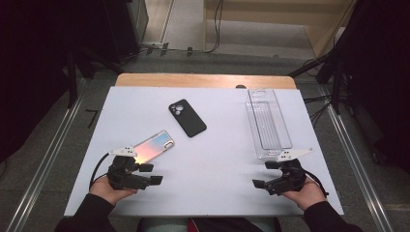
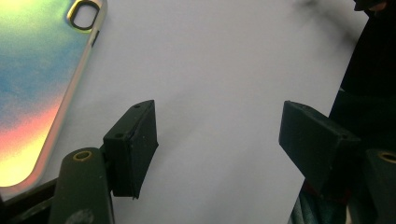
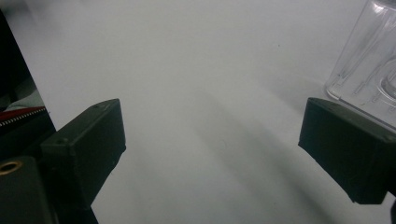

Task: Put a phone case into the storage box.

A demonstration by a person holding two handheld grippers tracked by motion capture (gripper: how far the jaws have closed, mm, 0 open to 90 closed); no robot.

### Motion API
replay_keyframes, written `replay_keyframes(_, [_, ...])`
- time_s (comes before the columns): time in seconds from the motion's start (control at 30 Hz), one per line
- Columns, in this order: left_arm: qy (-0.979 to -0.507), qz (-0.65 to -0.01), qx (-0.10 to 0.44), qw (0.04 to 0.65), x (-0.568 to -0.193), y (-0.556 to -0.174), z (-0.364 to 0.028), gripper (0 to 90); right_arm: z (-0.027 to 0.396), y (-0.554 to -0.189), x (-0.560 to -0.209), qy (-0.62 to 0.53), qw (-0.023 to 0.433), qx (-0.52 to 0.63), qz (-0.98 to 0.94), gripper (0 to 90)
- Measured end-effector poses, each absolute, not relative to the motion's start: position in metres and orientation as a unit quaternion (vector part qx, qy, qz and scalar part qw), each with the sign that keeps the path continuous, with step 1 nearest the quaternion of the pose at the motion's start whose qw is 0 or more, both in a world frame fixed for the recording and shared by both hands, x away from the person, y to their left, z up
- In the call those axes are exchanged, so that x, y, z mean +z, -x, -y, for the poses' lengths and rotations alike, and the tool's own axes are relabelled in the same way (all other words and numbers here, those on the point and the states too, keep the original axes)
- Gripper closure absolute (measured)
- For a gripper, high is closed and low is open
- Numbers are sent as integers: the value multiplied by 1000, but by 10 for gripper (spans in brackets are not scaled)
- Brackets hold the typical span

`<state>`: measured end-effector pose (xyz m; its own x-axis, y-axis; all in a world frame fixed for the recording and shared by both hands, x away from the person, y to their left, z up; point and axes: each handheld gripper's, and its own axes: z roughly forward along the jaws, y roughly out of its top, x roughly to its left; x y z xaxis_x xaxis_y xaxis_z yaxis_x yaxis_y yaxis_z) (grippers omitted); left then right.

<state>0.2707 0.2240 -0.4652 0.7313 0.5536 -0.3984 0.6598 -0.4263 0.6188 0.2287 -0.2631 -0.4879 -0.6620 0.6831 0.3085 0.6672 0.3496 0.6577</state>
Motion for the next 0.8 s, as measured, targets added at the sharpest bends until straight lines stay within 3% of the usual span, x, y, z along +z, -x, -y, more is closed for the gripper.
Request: replay_keyframes(0.8, [-831,-383,-30,403,-454,-282,-233,256,264,-229,-489,-415,8,395,-820,56])
